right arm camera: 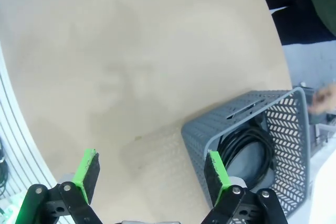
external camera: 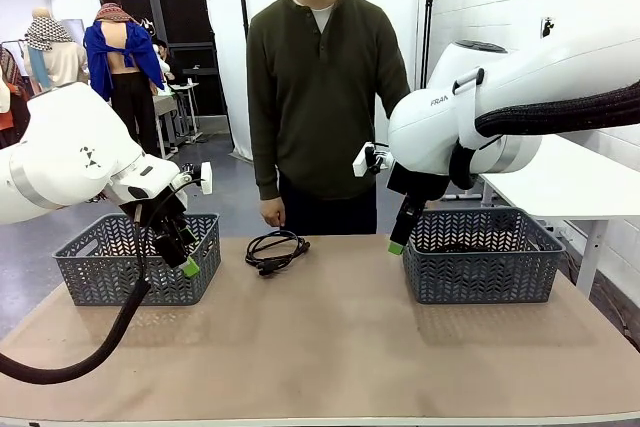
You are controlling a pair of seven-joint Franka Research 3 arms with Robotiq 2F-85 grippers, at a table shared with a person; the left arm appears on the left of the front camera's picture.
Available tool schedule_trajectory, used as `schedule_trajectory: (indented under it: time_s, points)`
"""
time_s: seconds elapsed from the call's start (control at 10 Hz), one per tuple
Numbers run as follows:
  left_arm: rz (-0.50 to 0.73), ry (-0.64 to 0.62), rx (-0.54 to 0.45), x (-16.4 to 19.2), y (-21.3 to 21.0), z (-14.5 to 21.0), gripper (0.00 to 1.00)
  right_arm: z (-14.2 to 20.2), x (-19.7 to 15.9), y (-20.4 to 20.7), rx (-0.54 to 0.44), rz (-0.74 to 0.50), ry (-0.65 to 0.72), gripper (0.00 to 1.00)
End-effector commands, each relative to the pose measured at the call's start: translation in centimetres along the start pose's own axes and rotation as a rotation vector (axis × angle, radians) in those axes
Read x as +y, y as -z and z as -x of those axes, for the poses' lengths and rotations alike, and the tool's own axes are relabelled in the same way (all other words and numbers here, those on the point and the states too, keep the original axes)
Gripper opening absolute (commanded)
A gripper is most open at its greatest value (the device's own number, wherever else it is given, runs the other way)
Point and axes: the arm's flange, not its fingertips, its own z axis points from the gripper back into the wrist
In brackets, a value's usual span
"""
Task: Organize the cables according to human instructions.
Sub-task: Pick up a bundle of cables and place it in the basket indicated by the human.
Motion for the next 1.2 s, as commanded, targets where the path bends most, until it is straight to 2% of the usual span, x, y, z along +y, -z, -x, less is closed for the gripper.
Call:
schedule_trajectory:
  time_s: [0.0,1.1]
  points:
    - [0.008,0.000,0.007,-0.01,-0.25,-0.08,1.00,-0.03,-0.07,-0.09,0.004,0.000,0.002,1.00]
    - [0.008,0.000,0.007,-0.01,-0.25,-0.08,1.00,-0.03,-0.07,-0.09,0.004,0.000,0.002,1.00]
